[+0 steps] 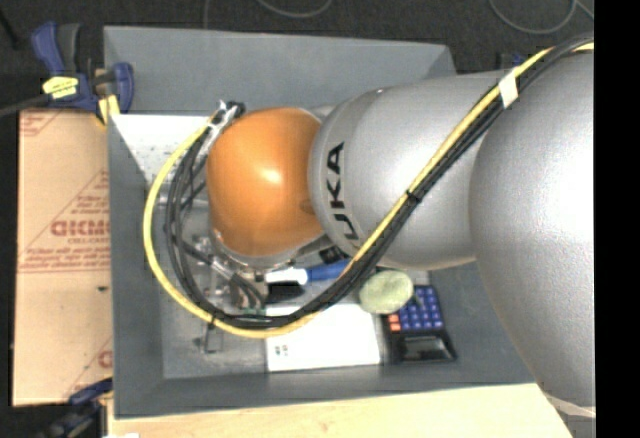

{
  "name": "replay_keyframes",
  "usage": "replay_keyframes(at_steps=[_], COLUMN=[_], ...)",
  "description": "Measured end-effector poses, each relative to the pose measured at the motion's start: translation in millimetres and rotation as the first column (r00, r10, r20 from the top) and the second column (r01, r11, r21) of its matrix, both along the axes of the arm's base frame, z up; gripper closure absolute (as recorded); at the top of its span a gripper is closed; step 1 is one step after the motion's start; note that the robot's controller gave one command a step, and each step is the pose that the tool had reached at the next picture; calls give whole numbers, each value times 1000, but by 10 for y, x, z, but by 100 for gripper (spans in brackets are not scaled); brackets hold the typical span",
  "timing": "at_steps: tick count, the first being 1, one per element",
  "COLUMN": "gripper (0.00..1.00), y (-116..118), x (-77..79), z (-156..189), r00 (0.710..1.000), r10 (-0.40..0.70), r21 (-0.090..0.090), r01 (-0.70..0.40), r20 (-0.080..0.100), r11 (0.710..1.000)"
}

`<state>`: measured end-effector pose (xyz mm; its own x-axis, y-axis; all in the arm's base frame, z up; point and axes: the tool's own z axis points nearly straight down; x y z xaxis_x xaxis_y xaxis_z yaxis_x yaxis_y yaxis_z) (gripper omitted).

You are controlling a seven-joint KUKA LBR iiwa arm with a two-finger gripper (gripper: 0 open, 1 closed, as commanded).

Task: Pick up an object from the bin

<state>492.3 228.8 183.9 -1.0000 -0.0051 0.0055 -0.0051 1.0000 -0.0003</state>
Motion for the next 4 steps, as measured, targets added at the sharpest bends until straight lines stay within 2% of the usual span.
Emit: replay_keyframes(at_steps=[1,2,3,4], gripper=[0,0,0,0], y=[-13,-432,-664,-1146], x=[18,442,524,644], z=[47,-571,-661,-550], r00=[1000,995,993,984], r10=[-5,95,116,178], r21=[2,1,-1,0], r01=[5,-95,-116,-178], r20=[7,13,3,10], r11=[1000,995,993,984])
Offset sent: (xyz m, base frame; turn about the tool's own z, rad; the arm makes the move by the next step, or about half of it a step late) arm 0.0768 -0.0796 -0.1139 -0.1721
